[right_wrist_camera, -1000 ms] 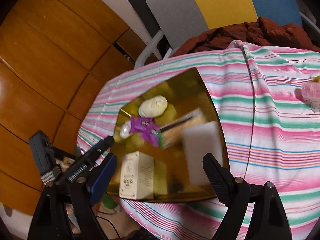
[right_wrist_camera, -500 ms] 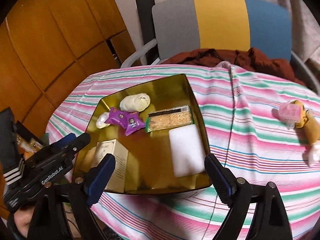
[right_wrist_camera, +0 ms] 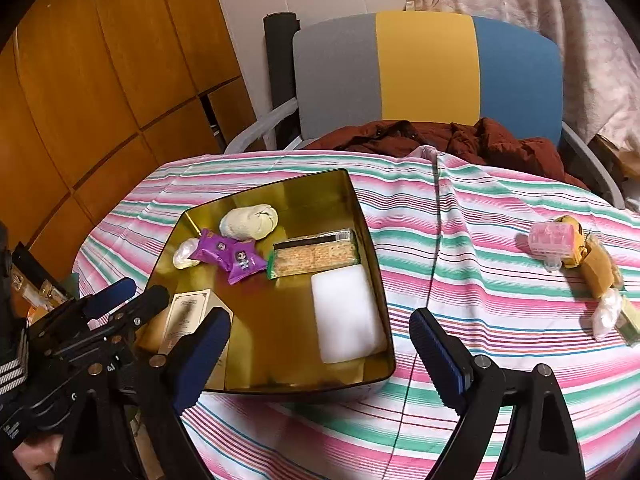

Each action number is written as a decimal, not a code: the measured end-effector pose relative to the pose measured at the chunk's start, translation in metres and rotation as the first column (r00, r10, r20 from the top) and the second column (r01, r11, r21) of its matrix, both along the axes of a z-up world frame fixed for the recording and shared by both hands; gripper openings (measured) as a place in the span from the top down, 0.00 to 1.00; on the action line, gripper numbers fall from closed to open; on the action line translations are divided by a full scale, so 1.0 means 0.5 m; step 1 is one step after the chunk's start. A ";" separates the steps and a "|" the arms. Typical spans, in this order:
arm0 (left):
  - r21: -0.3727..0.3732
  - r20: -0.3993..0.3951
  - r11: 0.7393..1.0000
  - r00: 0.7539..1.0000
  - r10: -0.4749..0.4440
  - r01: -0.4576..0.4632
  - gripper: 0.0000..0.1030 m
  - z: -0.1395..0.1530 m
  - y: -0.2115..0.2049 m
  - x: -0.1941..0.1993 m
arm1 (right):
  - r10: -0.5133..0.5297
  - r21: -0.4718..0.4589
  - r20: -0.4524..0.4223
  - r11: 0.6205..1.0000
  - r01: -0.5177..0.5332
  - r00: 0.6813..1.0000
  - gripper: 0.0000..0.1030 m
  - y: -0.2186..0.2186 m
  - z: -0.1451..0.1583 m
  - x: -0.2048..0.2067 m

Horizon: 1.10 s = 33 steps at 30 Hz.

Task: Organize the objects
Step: 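Move both tools back toward the remaining items on the tablecloth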

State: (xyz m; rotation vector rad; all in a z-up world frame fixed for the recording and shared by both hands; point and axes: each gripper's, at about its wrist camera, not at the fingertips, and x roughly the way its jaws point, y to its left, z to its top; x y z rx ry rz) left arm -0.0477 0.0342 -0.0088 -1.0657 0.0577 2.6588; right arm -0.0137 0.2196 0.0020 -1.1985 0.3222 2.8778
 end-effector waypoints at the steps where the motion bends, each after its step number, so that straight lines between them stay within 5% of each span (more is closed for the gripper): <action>1: -0.001 0.001 1.000 1.000 -0.006 0.006 0.50 0.000 0.004 0.001 | -0.004 -0.001 -0.002 1.000 0.004 1.000 0.11 0.003 0.000 0.001; 17: 0.001 0.020 0.996 0.996 -0.088 0.088 0.50 -0.007 0.053 0.014 | -0.143 -0.068 0.038 0.987 0.145 0.989 0.11 0.123 -0.030 0.020; 33: -0.022 0.041 0.973 0.973 -0.228 0.229 0.50 -0.005 0.154 0.039 | -0.414 -0.194 0.104 0.883 0.427 0.904 0.09 0.396 -0.038 0.097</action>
